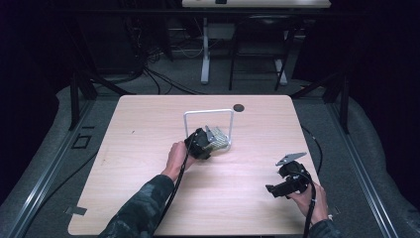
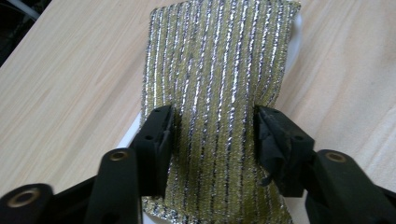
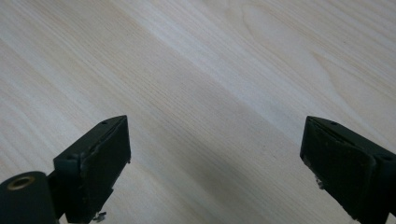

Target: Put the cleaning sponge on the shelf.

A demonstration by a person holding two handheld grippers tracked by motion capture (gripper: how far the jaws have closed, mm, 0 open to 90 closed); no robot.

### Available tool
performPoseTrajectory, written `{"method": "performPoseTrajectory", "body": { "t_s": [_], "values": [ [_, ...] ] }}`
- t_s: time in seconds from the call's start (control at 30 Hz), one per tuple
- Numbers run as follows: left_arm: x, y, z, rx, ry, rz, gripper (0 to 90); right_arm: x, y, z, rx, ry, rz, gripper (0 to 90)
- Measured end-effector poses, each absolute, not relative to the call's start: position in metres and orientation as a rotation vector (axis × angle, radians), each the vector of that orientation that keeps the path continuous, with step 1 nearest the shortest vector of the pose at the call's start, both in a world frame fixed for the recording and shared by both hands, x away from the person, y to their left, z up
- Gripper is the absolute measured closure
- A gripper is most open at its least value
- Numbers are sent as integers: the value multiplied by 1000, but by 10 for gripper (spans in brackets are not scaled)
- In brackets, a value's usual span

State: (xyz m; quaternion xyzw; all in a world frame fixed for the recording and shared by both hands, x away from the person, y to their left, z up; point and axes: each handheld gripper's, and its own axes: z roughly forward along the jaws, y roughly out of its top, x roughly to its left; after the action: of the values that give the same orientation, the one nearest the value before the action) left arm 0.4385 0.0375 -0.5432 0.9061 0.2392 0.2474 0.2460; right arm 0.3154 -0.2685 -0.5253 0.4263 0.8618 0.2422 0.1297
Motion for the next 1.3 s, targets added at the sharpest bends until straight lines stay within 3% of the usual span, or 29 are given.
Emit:
{"method": "performPoseTrajectory", "body": {
  "t_s": [0.47, 1.3],
  "values": [
    [431, 44, -528, 2416, 654, 607, 248, 316, -267, -526, 1236, 2502, 700, 80],
    [392, 63, -490, 2401, 593, 517, 148, 317, -266, -524, 1228, 2502, 706, 79]
  ]
}}
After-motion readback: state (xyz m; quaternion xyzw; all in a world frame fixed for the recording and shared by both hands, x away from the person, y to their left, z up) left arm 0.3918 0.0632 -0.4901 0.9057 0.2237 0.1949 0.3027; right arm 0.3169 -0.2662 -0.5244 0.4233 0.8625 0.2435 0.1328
